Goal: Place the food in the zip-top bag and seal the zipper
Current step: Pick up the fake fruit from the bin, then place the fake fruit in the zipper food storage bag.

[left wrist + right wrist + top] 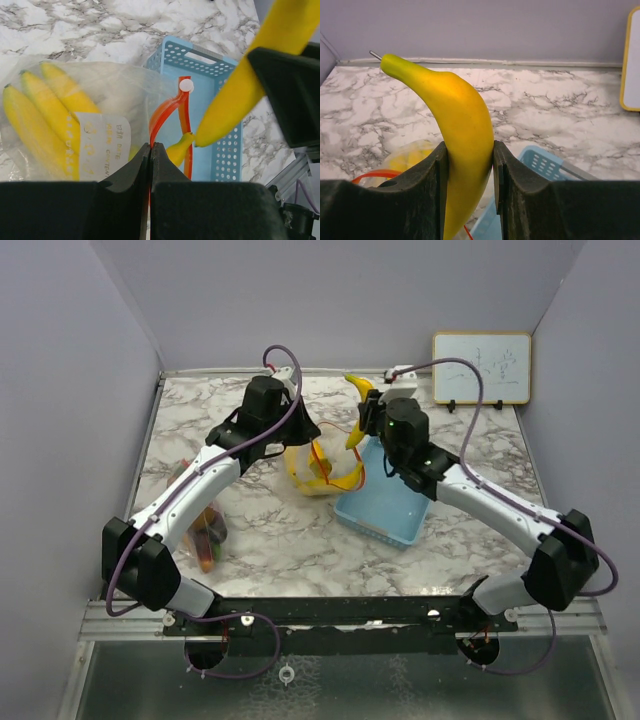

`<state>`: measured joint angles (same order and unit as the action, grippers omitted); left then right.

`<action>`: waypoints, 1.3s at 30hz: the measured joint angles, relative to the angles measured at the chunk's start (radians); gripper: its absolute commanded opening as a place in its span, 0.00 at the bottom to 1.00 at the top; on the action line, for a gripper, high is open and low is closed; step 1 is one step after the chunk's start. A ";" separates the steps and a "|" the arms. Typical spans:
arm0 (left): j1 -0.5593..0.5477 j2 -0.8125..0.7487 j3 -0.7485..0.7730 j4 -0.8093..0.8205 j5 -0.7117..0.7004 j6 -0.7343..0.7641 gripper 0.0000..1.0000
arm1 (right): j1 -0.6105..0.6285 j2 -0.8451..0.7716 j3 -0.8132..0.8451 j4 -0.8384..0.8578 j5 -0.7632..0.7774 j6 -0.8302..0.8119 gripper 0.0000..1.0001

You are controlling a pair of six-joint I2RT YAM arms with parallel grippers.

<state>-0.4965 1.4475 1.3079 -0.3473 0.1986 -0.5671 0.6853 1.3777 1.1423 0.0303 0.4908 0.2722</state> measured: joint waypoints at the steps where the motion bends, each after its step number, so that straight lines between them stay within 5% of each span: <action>1: 0.000 0.002 0.008 -0.005 0.002 0.000 0.00 | 0.015 0.037 0.006 0.047 0.018 -0.025 0.02; 16: 0.001 0.015 0.042 -0.036 0.011 -0.004 0.00 | 0.190 0.193 -0.048 0.427 0.206 -0.143 0.02; 18: 0.001 0.020 0.043 -0.036 0.011 -0.004 0.00 | 0.208 0.221 -0.048 0.425 0.222 -0.134 0.10; 22: 0.002 0.043 0.051 -0.036 0.011 -0.004 0.00 | 0.230 0.256 -0.048 0.369 0.236 -0.092 0.54; 25: 0.002 0.054 0.055 -0.036 0.014 -0.005 0.00 | 0.232 0.255 -0.047 0.323 0.251 -0.066 0.67; 32: 0.003 0.055 0.055 -0.037 0.015 -0.003 0.00 | 0.227 0.165 -0.048 0.150 0.284 -0.050 0.74; 39: 0.003 0.054 0.081 -0.045 0.014 0.002 0.00 | 0.108 -0.016 -0.075 -0.100 0.205 0.126 0.65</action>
<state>-0.4931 1.5017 1.3888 -0.3920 0.2131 -0.5655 0.7929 1.3621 1.0676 -0.0696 0.6960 0.3981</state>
